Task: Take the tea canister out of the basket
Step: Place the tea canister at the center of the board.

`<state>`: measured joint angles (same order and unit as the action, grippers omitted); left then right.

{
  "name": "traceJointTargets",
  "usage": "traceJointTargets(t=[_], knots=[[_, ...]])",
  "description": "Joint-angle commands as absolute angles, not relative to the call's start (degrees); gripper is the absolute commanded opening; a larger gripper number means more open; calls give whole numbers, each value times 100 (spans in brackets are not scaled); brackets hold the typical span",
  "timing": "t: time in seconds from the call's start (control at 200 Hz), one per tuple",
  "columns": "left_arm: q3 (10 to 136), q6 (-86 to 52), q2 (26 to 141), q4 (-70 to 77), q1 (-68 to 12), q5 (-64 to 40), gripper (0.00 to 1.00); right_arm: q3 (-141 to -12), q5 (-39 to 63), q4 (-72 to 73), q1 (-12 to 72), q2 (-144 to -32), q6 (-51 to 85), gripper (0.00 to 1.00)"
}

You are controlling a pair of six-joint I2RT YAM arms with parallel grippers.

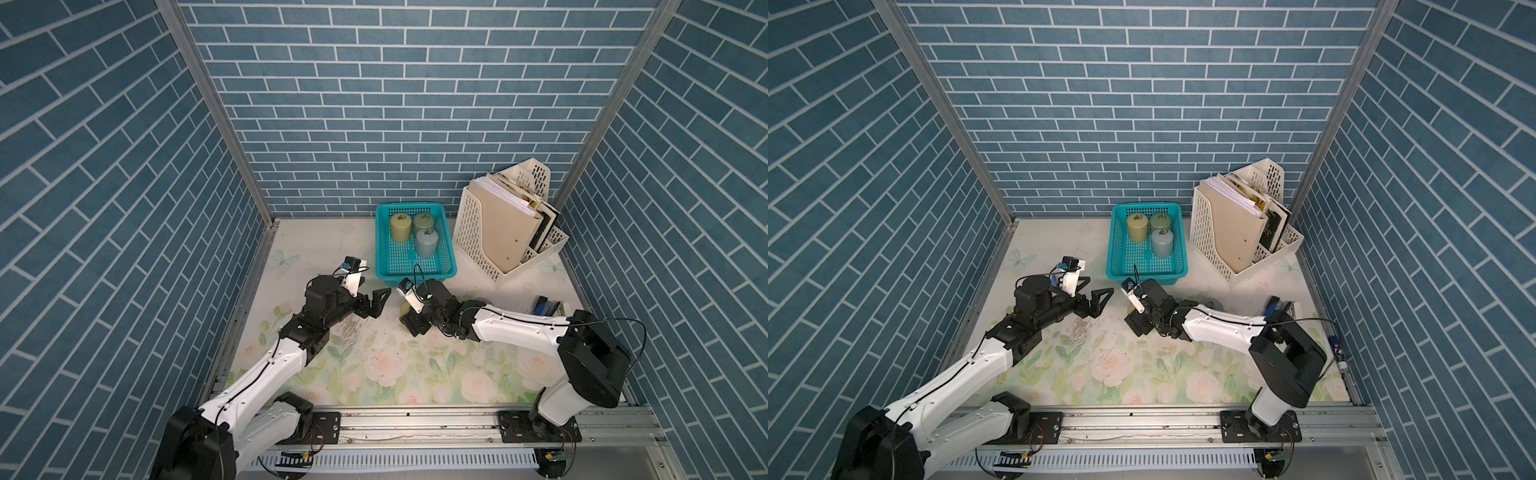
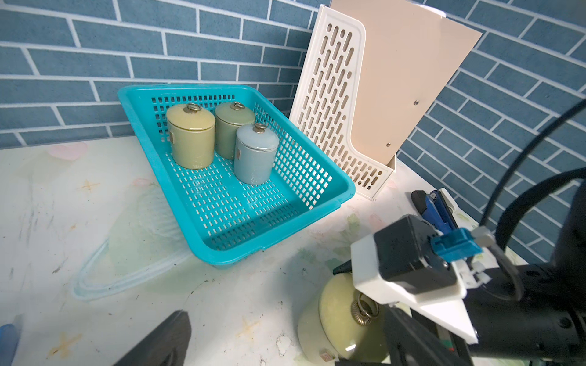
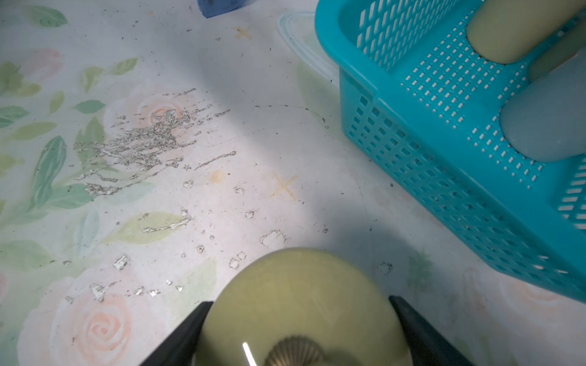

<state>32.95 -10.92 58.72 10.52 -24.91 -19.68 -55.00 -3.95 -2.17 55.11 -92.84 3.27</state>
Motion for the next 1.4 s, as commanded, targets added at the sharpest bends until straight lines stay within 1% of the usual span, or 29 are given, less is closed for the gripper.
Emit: traceJointTargets(t=[0.0, 0.575, 0.635, 0.715, 0.745, 0.84, 1.02, 1.295, 1.395], knots=[[3216, -1059, 5946, 1229, -2534, -2061, 100, -5498, -500, 404, 5539, -9306, 536, 0], [3208, -1055, 6050, 1305, -2578, -2057, 100, -5384, -642, 665, 5534, -9573, 630, 0], [3216, -1054, 6049, 1305, -2581, -2062, 100, -5362, -655, 685, 5525, -9574, 646, 9], [3224, -1045, 6047, 1325, -2589, -2065, 100, -5324, -680, 728, 5520, -9574, 650, 35], [3226, -1046, 6047, 1327, -2591, -2065, 100, -5322, -685, 716, 5513, -9579, 651, 43], [3233, -1044, 6029, 1328, -2589, -2059, 100, -5286, -681, 732, 5512, -9589, 655, 58], [3261, -1046, 5989, 1300, -2588, -2068, 100, -5261, -695, 716, 5509, -9559, 659, 72], [3355, -1046, 5985, 1257, -2593, -2112, 100, -5194, -740, 697, 5505, -9436, 650, 83], [3384, -1055, 5974, 1257, -2602, -2122, 100, -5187, -766, 678, 5502, -9379, 642, 85]])
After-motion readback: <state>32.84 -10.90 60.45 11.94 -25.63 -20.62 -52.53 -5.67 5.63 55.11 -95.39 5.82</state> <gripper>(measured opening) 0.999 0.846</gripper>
